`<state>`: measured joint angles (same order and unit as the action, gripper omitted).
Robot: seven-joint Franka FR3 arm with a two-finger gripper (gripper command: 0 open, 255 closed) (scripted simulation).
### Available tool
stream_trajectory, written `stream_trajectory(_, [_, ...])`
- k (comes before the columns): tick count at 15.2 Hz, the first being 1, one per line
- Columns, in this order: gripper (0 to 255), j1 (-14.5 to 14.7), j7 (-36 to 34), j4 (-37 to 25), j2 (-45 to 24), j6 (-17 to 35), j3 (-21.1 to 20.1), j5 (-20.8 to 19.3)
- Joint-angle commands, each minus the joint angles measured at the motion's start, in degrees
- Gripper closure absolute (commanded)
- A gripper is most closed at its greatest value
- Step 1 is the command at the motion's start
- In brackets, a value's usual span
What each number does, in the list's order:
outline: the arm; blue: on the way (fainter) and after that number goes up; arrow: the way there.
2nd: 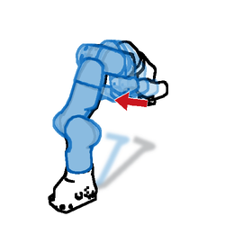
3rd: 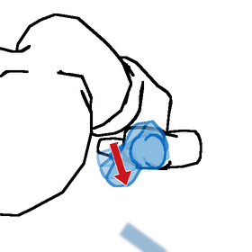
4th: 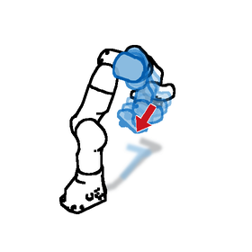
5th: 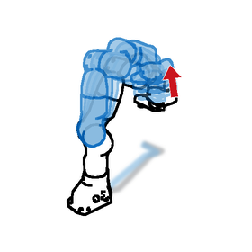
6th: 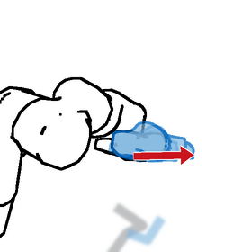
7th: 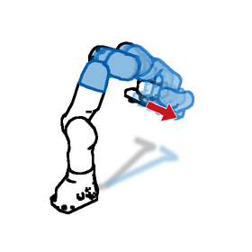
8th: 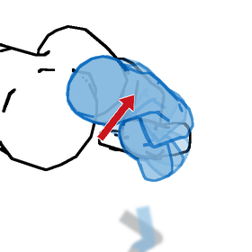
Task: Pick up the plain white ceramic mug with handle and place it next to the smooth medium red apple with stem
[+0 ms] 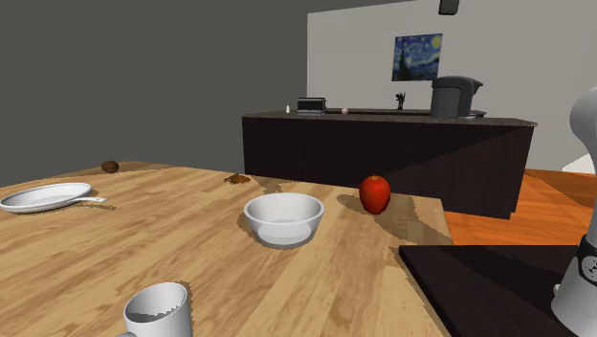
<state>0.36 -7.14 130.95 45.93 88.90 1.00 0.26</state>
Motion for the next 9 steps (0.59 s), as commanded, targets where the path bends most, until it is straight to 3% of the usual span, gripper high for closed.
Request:
stream_trajectory(1, [0,0.0,0.0,0.0,0.0,0.0,0.0,0.0])
stream_trajectory(9, [0,0.1,-0.1,5.6,-9.8,16.6,-0.1,0.0])
